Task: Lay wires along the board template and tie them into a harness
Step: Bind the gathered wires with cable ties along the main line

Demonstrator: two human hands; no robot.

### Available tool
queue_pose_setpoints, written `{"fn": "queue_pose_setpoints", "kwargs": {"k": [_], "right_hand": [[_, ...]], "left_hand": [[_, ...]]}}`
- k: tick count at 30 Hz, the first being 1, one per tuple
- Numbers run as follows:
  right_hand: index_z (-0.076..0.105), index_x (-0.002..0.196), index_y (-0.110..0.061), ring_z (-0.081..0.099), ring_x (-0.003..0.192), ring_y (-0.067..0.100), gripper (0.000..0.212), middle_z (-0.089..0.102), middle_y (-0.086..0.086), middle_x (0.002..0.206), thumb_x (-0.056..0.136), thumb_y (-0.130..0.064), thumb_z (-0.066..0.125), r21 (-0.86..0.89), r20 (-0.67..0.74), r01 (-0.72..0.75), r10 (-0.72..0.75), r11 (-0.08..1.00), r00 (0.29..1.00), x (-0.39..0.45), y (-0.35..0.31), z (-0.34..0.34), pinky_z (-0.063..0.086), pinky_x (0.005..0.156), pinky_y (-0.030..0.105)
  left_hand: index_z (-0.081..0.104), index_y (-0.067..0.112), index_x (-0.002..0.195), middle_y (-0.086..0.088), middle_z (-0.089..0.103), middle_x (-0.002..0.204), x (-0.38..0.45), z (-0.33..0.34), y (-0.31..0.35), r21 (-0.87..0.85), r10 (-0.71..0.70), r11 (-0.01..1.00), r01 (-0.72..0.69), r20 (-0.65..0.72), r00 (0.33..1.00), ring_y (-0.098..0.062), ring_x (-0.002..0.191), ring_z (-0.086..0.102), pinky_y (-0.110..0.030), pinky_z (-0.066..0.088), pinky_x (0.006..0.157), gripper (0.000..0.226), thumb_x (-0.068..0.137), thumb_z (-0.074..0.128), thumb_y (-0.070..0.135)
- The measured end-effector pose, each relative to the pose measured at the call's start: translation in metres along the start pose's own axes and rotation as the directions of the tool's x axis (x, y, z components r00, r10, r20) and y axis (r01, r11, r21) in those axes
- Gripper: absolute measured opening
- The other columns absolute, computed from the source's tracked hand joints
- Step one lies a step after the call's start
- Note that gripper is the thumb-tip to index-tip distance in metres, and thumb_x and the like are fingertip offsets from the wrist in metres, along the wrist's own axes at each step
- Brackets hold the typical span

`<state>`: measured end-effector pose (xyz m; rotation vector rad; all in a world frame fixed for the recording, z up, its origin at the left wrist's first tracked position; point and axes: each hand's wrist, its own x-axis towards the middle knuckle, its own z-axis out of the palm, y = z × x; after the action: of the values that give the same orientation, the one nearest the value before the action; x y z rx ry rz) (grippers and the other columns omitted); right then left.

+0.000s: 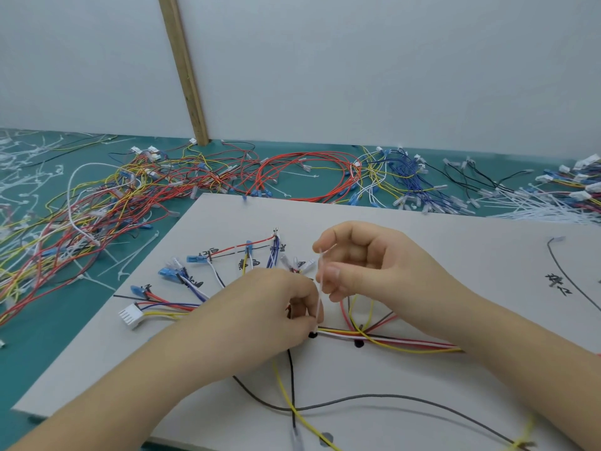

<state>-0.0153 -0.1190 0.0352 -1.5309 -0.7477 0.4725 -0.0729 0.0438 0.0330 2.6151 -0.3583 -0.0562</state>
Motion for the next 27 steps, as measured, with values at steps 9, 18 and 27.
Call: {"fn": "queue_pose_setpoints", "kwargs": {"k": [9, 18, 27], "right_hand": [[0.06, 0.092, -0.018, 0.058, 0.06, 0.009, 0.027, 0.064, -0.005, 0.067, 0.081, 0.007, 0.06, -0.043, 0.032, 0.02, -0.019, 0.999, 0.999, -0.002, 0.001, 0.002, 0.05, 0.061, 0.017], [0.057, 0.072, -0.013, 0.057, 0.057, 0.014, 0.027, 0.061, 0.006, 0.063, 0.085, 0.011, 0.054, -0.081, -0.05, 0.06, -0.064, 0.995, 0.997, -0.005, 0.005, 0.015, 0.052, 0.061, 0.022], [0.058, 0.078, -0.019, 0.058, 0.061, 0.007, 0.024, 0.06, -0.004, 0.07, 0.087, 0.003, 0.056, -0.266, 0.015, -0.003, 0.007, 0.964, 1.0, 0.0, -0.014, -0.003, 0.05, 0.062, 0.017]], "left_hand": [[0.058, 0.035, 0.07, 0.014, 0.059, 0.071, -0.002, 0.002, -0.004, -0.059, 0.01, 0.998, -0.012, -0.032, 0.999, 0.013, 0.055, 0.048, -0.006, 0.036, 0.056, 0.015, 0.079, 0.056, 0.023], [0.041, 0.036, 0.061, 0.012, 0.051, 0.062, 0.006, 0.0, 0.002, 0.114, 0.03, 0.993, -0.033, 0.022, 0.999, 0.017, 0.055, 0.045, -0.007, 0.037, 0.059, 0.028, 0.083, 0.054, 0.023], [0.055, 0.037, 0.07, 0.014, 0.059, 0.077, 0.012, -0.007, 0.0, 0.112, 0.015, 0.993, -0.029, 0.122, 0.992, 0.012, 0.064, 0.051, -0.008, 0.04, 0.061, 0.017, 0.083, 0.053, 0.028]]}}
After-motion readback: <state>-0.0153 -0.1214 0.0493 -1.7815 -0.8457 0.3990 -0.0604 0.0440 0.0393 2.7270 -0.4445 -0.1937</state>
